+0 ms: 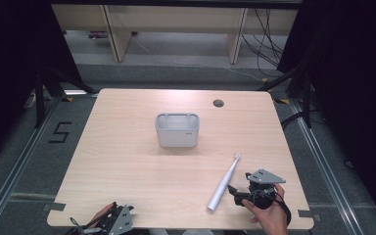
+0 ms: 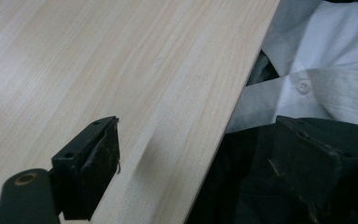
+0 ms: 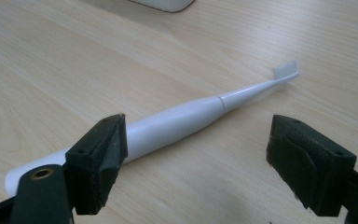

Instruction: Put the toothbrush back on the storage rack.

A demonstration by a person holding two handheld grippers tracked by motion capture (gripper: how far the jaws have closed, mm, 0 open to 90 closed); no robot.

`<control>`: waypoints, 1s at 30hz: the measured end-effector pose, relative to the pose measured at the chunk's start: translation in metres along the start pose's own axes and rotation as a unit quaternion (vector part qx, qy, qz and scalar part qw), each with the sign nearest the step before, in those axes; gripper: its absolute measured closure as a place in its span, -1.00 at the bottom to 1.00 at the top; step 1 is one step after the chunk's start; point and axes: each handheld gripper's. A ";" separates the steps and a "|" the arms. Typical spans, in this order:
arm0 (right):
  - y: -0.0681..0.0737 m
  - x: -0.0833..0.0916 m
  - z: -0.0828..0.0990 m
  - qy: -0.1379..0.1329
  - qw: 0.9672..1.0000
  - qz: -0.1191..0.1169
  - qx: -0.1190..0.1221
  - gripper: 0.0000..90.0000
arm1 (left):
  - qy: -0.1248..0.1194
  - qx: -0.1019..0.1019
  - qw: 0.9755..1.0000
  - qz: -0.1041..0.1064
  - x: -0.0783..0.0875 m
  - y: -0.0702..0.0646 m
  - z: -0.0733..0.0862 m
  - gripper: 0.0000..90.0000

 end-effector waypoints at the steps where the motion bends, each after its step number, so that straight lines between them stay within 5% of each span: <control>1: 0.000 0.000 0.000 0.000 1.000 0.000 0.000 -0.54 | 0.000 0.000 1.000 0.000 0.000 0.000 0.000 -0.66; 4: -0.003 0.001 0.001 -0.001 1.000 0.017 0.003 -0.54 | 0.000 0.000 1.000 -0.001 -0.001 0.000 0.000 -0.66; 5: 0.000 0.002 0.003 0.009 0.999 0.018 -0.025 -0.54 | -0.001 0.001 1.000 0.000 -0.001 0.000 0.000 -0.66; 6: -0.003 0.001 0.002 0.004 1.000 0.016 -0.003 -0.54 | 0.001 0.000 1.000 0.000 0.000 0.000 0.000 -0.66; 10: -0.002 -0.002 0.002 0.010 1.000 0.013 0.003 -0.56 | 0.000 0.000 1.000 0.000 -0.001 0.000 0.000 -0.66; 14: -0.003 -0.001 0.002 0.006 1.000 0.023 0.006 -0.57 | 0.002 0.001 1.000 0.000 -0.001 0.000 0.000 -0.66; 16: 0.000 -0.001 0.002 0.012 1.000 0.016 -0.017 -0.58 | 0.002 0.001 1.000 0.000 0.000 0.000 0.000 -0.66; 18: -0.002 -0.001 0.001 0.001 1.000 0.023 0.004 -0.57 | 0.001 0.001 1.000 0.000 -0.001 0.000 0.000 -0.66; 19: 0.000 -0.001 0.001 0.006 1.000 0.020 -0.011 -0.57 | 0.002 0.001 1.000 0.000 -0.001 0.001 0.000 -0.66; 20: -0.002 -0.002 0.001 0.000 1.000 0.023 0.007 -0.57 | 0.001 0.001 1.000 0.000 -0.001 0.000 0.000 -0.66; 30: 0.000 -0.003 0.000 -0.005 1.000 0.012 0.009 -0.54 | 0.001 0.001 1.000 0.000 -0.001 0.000 0.000 -0.66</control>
Point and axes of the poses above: each handheld gripper's, and its own axes: x roughly backward along the jaws, z roughly out of its underside, y roughly to its left, and after that the axes turned 7 degrees about -x, right-handed
